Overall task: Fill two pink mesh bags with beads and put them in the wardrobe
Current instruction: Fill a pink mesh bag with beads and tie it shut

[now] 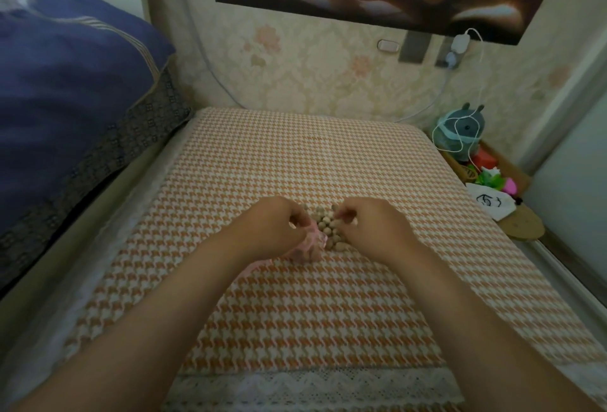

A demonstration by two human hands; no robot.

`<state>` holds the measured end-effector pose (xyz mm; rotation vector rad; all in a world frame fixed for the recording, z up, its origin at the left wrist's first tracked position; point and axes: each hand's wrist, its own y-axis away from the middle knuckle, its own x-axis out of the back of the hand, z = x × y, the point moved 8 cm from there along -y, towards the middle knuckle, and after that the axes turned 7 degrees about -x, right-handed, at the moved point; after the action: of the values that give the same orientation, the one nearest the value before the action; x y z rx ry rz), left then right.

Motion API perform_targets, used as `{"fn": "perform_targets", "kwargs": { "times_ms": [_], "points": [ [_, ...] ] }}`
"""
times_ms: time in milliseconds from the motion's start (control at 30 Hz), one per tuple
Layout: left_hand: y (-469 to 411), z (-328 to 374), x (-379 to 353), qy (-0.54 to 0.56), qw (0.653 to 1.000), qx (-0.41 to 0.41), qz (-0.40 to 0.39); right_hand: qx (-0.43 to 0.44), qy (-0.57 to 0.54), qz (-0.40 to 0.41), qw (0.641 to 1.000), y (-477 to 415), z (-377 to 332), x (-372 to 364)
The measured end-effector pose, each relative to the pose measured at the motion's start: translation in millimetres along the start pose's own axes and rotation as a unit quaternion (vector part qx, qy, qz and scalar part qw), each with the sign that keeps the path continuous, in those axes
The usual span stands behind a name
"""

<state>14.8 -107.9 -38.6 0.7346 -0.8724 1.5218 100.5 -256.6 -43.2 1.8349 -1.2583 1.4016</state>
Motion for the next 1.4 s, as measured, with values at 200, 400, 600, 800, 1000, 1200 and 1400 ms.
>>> {"fn": "perform_targets", "kwargs": {
  "times_ms": [200, 400, 600, 800, 1000, 1200, 1400],
  "points": [
    [-1, 1, 1, 0.013, 1.000, -0.026, -0.007, 0.092, -0.129, 0.016, 0.987, 19, -50, 17],
    [1, -2, -2, 0.041, 0.999, -0.030, -0.017, 0.125, -0.002, 0.000, 0.992, 21, -61, 3],
    [2, -6, 8, 0.024, 1.000, -0.012, 0.016, 0.113, -0.037, 0.000, 0.993, 17, -53, 6],
    [0, -9, 5, 0.006, 0.999, 0.017, 0.033, 0.069, -0.086, 0.011, 0.994, 5, -22, 12],
    [0, -6, 0, 0.014, 0.998, 0.012, 0.052, 0.000, 0.030, -0.076, 0.997, 1, 9, -18],
    [-3, -11, -4, 0.013, 0.998, 0.034, 0.050, 0.004, 0.076, -0.094, 0.993, 2, 5, -33],
    [-1, -4, -5, 0.022, 0.999, 0.002, 0.034, -0.015, 0.072, -0.080, 0.994, -2, 6, -29]
  ]
}}
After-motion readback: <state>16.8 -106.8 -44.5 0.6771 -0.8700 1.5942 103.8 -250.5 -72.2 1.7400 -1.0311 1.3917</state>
